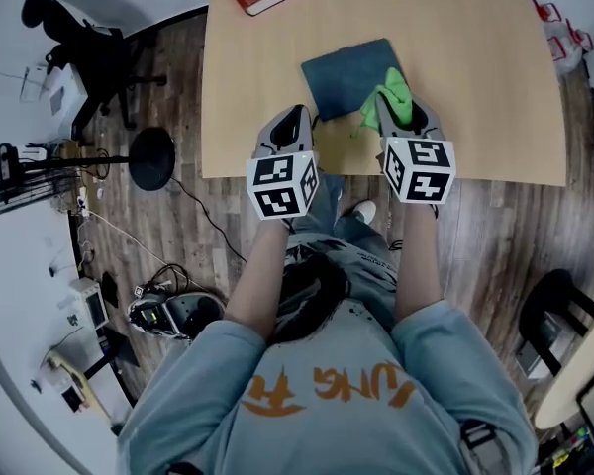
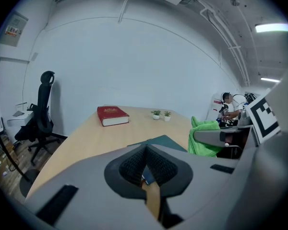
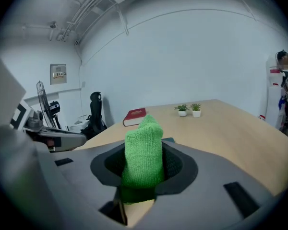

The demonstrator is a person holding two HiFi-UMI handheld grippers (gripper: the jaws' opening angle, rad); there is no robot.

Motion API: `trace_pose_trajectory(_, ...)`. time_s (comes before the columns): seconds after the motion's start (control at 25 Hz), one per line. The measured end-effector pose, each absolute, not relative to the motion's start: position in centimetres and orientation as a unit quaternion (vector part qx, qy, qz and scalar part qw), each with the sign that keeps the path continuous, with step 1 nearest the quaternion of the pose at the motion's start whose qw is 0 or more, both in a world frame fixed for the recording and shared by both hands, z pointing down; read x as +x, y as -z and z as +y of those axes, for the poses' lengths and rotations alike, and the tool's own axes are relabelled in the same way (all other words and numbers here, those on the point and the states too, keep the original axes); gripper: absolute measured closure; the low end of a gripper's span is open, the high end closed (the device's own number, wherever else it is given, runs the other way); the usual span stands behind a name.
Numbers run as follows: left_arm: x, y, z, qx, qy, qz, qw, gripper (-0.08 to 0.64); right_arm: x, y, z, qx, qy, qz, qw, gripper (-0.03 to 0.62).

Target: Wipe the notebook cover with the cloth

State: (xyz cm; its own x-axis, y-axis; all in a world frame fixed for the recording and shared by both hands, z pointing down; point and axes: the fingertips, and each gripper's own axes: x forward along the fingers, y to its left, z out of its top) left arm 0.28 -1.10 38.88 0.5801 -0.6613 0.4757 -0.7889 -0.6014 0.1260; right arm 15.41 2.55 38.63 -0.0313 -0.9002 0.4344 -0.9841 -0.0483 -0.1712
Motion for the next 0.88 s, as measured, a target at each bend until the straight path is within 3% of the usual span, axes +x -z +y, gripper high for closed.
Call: trace_pose_trajectory(0.88,-4.5,-47.1,-6.4,0.826,-0.235,-0.443,0.256,0.541,5.4,-45.8,-5.4,0.535,-0.226,-0.771,0.263,0.462)
